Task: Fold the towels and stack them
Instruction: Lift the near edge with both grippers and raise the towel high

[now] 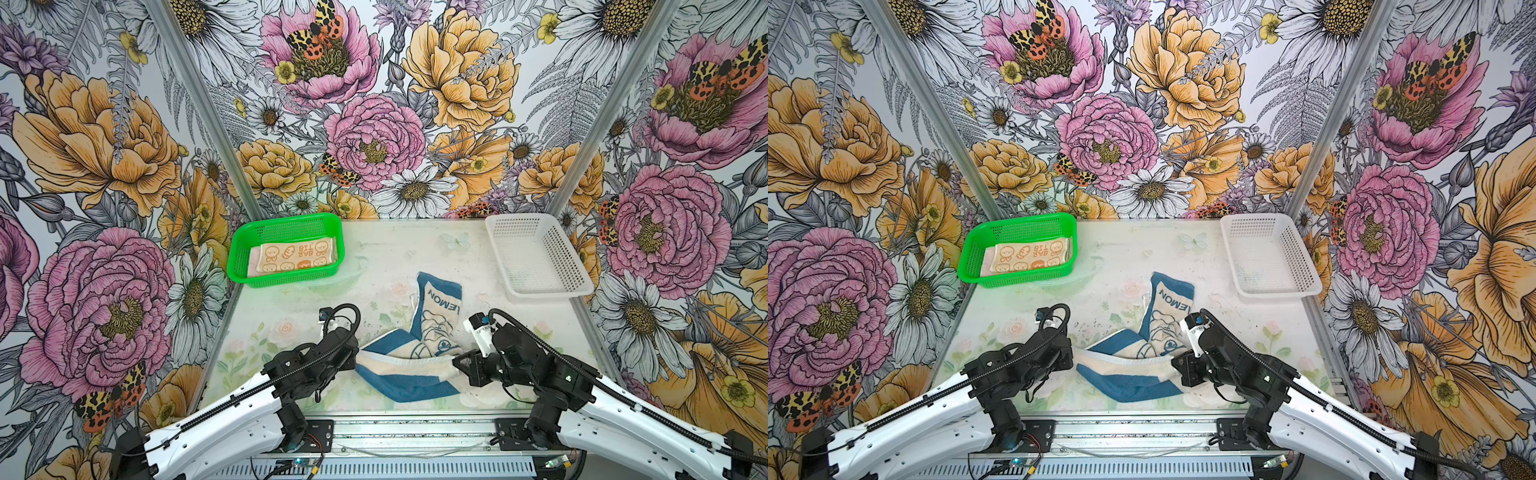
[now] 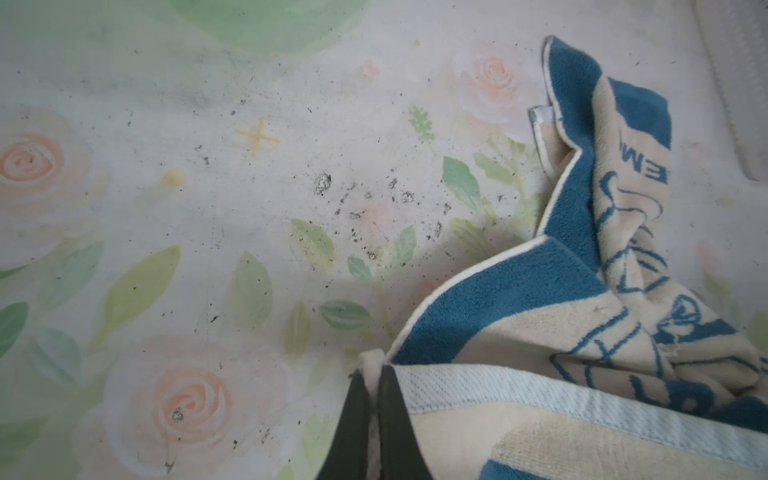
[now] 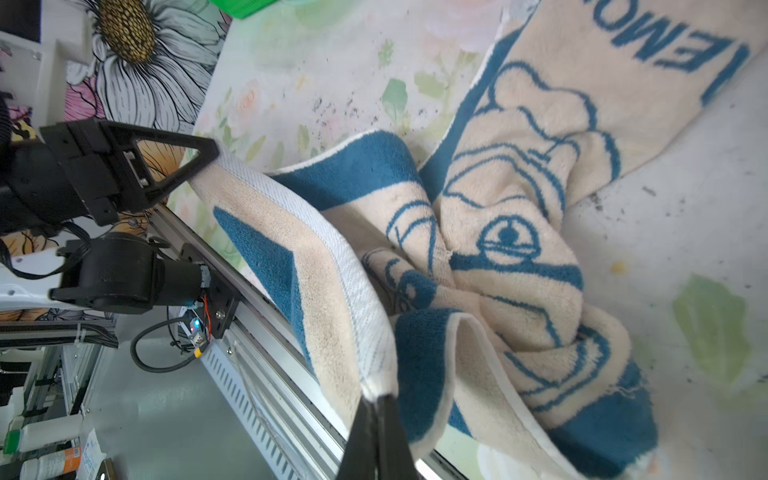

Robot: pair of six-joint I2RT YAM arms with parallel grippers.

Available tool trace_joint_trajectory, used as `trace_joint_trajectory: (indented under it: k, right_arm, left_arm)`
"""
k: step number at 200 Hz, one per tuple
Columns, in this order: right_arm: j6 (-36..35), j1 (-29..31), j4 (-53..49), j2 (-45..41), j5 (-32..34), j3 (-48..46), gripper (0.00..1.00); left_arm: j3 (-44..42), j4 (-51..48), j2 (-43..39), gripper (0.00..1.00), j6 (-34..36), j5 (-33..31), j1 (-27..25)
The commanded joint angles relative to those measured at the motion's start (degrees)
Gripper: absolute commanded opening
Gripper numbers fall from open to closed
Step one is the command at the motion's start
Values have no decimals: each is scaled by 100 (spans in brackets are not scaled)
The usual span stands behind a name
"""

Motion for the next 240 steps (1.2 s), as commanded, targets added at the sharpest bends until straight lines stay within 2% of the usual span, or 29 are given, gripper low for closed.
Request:
trace_joint_trajectory:
  k: [1,55,87,143,200,240]
  right_arm:
    - [-800,20,95,-26,681,670,0]
    - [-2866,-58,94,822,1521,3389,0]
    - [-3897,-59,91,1406,1826,5055,0]
    - [-4723,-66,95,1778,1685,7091,0]
    - [-5360,-66,78,2461,1520,8845,0]
    - [-5592,-66,25,2944,1481,9712,0]
  left_arm:
    - [705,-65,-78,0,682,-189,161]
    - [3160,-441,334,0,2303,-141,891]
    - [4978,-435,1029,0,3088,-19,957]
    - [7571,-418,1820,0,4288,-239,263]
    - [9731,-374,2612,0,5097,524,154]
    - [10803,-345,3091,0,5428,668,151]
